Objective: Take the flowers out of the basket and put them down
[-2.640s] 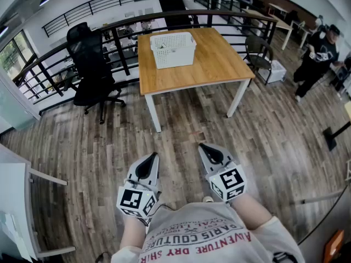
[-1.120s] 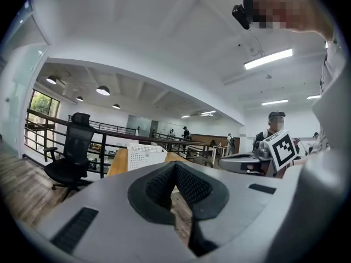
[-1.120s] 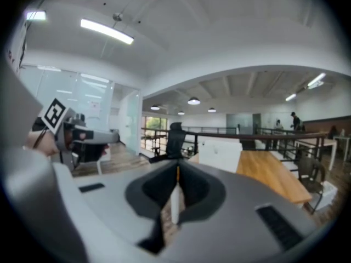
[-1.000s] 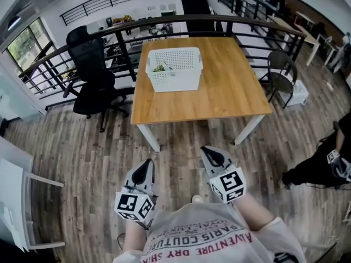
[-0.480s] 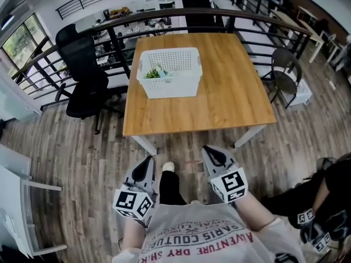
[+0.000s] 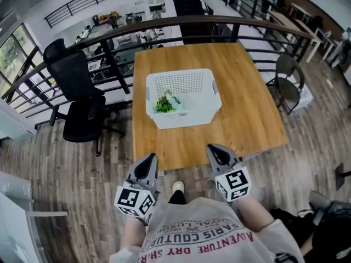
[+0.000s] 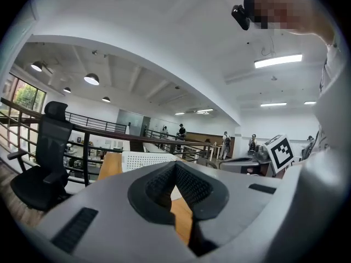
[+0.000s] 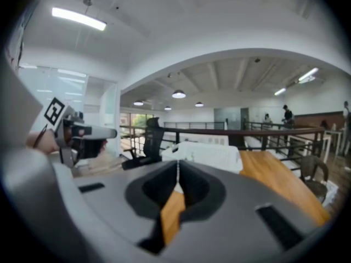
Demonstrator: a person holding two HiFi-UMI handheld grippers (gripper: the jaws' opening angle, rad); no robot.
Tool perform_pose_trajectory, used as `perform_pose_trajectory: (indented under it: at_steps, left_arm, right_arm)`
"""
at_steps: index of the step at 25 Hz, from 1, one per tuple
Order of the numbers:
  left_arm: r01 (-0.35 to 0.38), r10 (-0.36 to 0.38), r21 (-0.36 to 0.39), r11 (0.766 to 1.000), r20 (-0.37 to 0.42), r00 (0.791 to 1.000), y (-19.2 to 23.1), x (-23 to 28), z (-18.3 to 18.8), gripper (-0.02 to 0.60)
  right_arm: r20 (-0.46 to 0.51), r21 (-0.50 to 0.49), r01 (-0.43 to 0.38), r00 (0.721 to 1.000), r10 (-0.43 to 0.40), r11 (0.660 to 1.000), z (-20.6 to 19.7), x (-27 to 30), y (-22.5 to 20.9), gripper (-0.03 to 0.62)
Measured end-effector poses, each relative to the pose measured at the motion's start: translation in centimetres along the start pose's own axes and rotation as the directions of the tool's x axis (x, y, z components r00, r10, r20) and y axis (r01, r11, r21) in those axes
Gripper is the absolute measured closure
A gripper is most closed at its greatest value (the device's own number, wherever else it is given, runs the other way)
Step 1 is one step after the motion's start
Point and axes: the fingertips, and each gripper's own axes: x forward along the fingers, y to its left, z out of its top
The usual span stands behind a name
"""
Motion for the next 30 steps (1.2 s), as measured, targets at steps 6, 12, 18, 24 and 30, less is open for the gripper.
perform_pose_trajectory:
  at_steps: [6, 12, 18, 24, 30]
  left_arm:
    - [0.047, -0.047, 0.006, 0.999, -0.001, 0.999, 6.8, 4.8, -0.9, 0.571]
    - [0.061, -0.068, -0.077, 0.995, -0.088, 0.994, 10.6, 10.3, 1.6, 0.571]
    - [-0.009, 0.003, -0.070, 0.998, -0.080, 0.997, 10.6, 15.0, 2.4, 0.571]
    - [-0.138, 0.137, -0.084, 0.987, -0.026, 0.990, 10.6, 17.8, 2.9, 0.571]
    - [-0.231, 0.231, -0.109, 0.967, -0.014, 0.973, 11.2, 19.5, 3.4, 0.571]
  right_arm:
    - [0.022, 0.009, 0.018, 1.000, -0.019, 1.000, 0.6, 7.9, -1.1, 0.562]
    - [-0.064, 0.035, 0.009, 0.998, -0.006, 0.999, 5.0, 13.5, -3.1, 0.562]
    - [-0.067, 0.036, -0.101, 0.992, 0.103, 0.994, 6.0, 17.0, -6.6, 0.562]
    - [-0.098, 0.021, -0.303, 0.948, 0.303, 0.953, 6.0, 19.9, -9.2, 0.562]
    - [-0.172, -0.039, -0.519, 0.845, 0.506, 0.854, 6.5, 23.1, -9.7, 0.560]
